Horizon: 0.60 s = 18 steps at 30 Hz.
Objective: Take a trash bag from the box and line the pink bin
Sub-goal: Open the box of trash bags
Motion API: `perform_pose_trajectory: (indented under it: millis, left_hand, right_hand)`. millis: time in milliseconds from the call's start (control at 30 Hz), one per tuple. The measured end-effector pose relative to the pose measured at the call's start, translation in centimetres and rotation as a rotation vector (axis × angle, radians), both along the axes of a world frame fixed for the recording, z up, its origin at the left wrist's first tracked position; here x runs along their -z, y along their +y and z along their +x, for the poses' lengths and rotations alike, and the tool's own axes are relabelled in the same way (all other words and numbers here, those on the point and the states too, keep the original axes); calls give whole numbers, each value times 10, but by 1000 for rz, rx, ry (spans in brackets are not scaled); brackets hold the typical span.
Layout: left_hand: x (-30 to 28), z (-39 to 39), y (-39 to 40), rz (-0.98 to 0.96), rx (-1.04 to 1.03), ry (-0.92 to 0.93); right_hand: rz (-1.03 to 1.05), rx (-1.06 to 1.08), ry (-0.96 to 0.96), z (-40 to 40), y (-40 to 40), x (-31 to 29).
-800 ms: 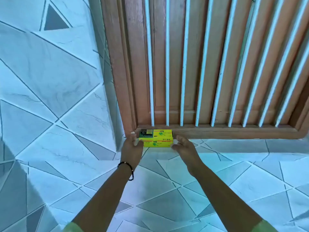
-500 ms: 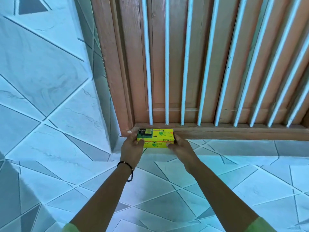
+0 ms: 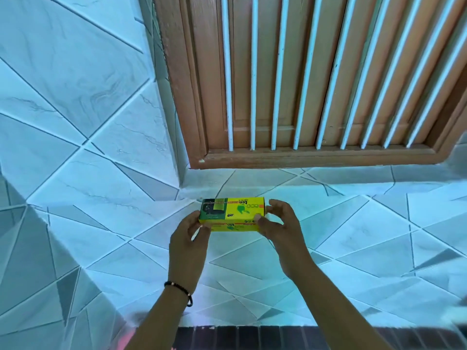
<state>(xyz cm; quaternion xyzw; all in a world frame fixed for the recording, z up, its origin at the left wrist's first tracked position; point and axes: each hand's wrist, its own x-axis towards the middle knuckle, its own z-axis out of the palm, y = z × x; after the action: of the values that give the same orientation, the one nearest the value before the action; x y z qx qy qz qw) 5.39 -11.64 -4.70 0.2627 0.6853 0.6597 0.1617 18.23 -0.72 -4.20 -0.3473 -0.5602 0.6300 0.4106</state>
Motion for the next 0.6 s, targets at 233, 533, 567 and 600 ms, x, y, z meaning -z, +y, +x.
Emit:
perform_pose_trajectory:
  millis: [233, 533, 567, 600]
  left_hand:
    - [29, 25, -87, 21, 23, -134]
    - [34, 74, -138, 300, 218, -904]
    - [35, 77, -139, 339, 199, -928]
    - [37, 78, -140, 361, 170, -941]
  right_hand:
    - [-30, 12, -97, 30, -94, 22]
    - [265, 28, -217, 48, -177, 36]
    - [321, -3, -257, 51, -180, 36]
    - [377, -46, -303, 54, -181, 36]
